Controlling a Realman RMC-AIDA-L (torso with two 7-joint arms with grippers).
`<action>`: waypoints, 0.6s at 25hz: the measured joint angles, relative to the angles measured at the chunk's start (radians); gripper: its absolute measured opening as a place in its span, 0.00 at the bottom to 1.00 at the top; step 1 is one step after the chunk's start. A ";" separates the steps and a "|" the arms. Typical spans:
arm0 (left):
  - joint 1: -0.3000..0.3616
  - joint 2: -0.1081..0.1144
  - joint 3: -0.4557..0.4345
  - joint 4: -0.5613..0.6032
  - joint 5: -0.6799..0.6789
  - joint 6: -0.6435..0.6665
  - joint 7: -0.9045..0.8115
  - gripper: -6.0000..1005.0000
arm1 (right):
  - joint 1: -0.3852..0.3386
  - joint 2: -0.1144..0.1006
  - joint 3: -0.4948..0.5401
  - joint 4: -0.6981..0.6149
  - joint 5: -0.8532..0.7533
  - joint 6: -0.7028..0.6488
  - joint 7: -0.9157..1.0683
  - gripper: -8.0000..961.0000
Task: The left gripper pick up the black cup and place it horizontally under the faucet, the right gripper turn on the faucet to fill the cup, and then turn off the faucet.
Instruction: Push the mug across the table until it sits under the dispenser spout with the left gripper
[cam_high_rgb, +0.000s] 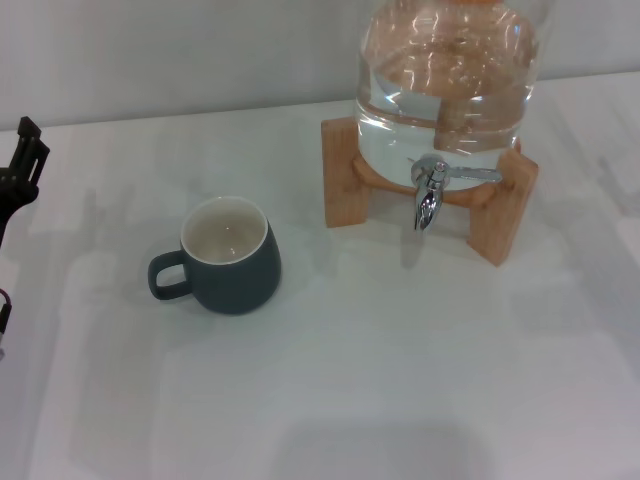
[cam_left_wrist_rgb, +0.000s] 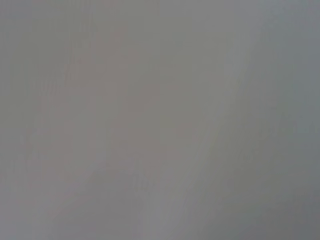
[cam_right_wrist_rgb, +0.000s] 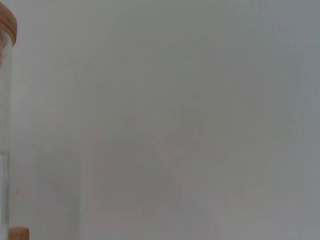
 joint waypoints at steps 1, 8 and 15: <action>0.000 0.000 0.000 0.000 0.000 0.000 0.000 0.79 | 0.000 0.000 0.000 0.001 0.000 0.000 0.000 0.87; 0.000 0.000 0.000 0.002 0.000 0.000 0.000 0.79 | 0.000 0.000 0.000 0.004 0.000 0.000 0.000 0.87; 0.004 0.000 0.000 0.003 0.002 0.000 0.000 0.79 | 0.000 0.000 0.000 0.001 0.000 -0.008 0.000 0.87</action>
